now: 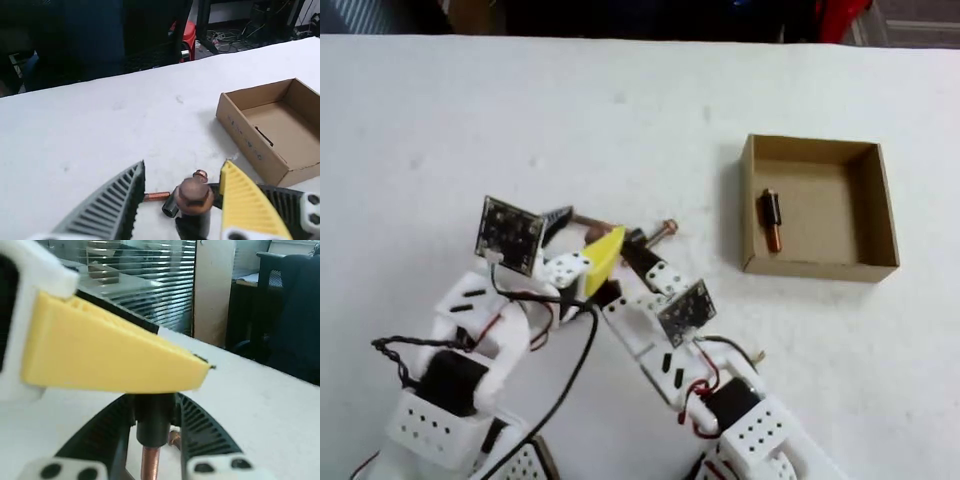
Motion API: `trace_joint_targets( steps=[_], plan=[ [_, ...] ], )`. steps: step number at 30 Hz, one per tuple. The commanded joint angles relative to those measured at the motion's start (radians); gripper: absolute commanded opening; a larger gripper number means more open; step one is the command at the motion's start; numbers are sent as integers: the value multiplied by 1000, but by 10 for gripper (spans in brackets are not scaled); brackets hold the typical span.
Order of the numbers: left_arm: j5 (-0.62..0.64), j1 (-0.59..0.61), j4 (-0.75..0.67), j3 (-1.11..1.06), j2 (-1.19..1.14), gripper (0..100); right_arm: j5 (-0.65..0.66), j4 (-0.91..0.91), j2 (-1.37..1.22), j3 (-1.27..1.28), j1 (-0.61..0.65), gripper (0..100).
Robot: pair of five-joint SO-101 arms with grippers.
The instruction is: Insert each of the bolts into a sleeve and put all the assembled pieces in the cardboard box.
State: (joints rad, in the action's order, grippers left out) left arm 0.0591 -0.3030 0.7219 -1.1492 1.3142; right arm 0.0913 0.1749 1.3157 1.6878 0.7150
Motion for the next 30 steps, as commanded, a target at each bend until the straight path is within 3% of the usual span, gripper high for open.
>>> trace_joint_targets(
  steps=[1,7,18,20,24,30],
  plan=[
    [-15,21,0,9,8,259,-8,25,16,8,-12,17],
    [-17,33,0,51,10,258,-8,25,16,8,-12,17],
    [-12,174,9,189,12,251,-3,24,15,8,-12,17],
    [-12,208,9,187,12,209,-2,7,15,8,-12,17],
    [-12,297,9,181,12,28,-2,-18,15,8,-12,17],
    [-12,390,149,181,12,55,-6,-53,15,-6,-38,17]
  ],
)
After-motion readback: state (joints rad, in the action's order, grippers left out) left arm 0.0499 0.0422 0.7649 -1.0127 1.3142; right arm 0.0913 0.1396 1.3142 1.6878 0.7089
